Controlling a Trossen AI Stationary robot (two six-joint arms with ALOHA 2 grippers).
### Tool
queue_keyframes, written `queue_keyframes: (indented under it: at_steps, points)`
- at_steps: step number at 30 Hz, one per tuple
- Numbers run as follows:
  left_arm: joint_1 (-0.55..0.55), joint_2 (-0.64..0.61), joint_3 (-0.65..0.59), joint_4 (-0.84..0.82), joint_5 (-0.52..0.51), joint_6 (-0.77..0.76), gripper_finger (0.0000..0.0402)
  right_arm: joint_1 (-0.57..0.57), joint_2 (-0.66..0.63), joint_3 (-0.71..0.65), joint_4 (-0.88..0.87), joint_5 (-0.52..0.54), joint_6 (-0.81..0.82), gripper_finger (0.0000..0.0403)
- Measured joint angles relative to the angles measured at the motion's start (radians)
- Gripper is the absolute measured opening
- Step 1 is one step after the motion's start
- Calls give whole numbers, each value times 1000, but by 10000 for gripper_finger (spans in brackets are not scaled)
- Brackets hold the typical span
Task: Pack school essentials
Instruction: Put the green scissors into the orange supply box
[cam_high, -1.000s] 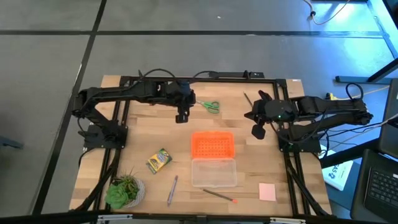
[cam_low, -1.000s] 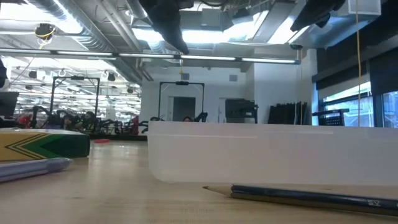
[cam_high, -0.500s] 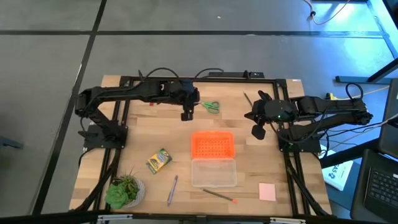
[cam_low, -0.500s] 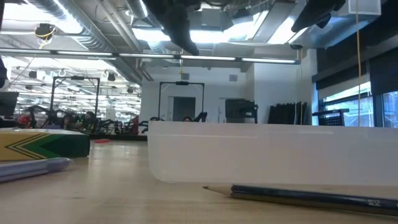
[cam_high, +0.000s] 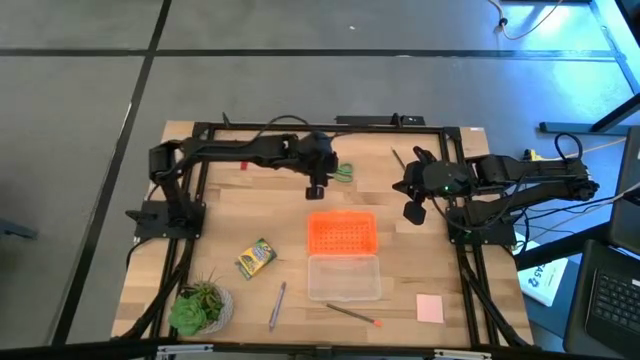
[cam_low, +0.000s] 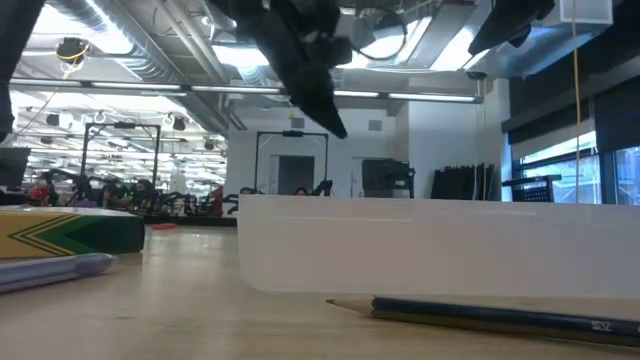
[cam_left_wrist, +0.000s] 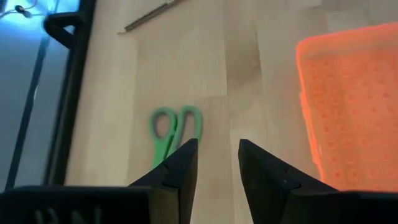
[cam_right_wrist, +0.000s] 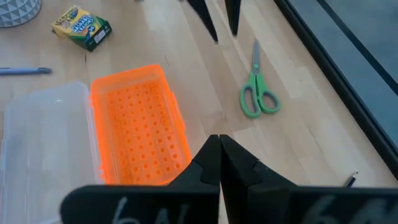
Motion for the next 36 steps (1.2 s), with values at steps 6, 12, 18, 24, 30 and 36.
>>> queue_keyframes:
  at_steps: [6, 12, 18, 24, 30, 36]
  points:
    - [0, 97, 0, 95, -29, 70, 110, 0, 0, 0, 2, 0, -6, 0]
    - [1, 158, 0, 126, -49, 138, 110, 0, 0, 0, 2, 0, -26, 0]
    - [22, 210, -1, 146, -24, 150, 110, 0, 0, 0, 2, 0, -26, 0]
    - [34, 240, -1, 175, -11, 144, 110, 0, 0, 0, 1, 1, -26, 0]
    - [38, 279, 0, 211, 57, 96, 110, 0, 0, -1, 0, 1, -26, 1]
    - [35, 323, -1, 292, 49, 71, 110, 0, 1, -1, -1, 1, -26, 6]
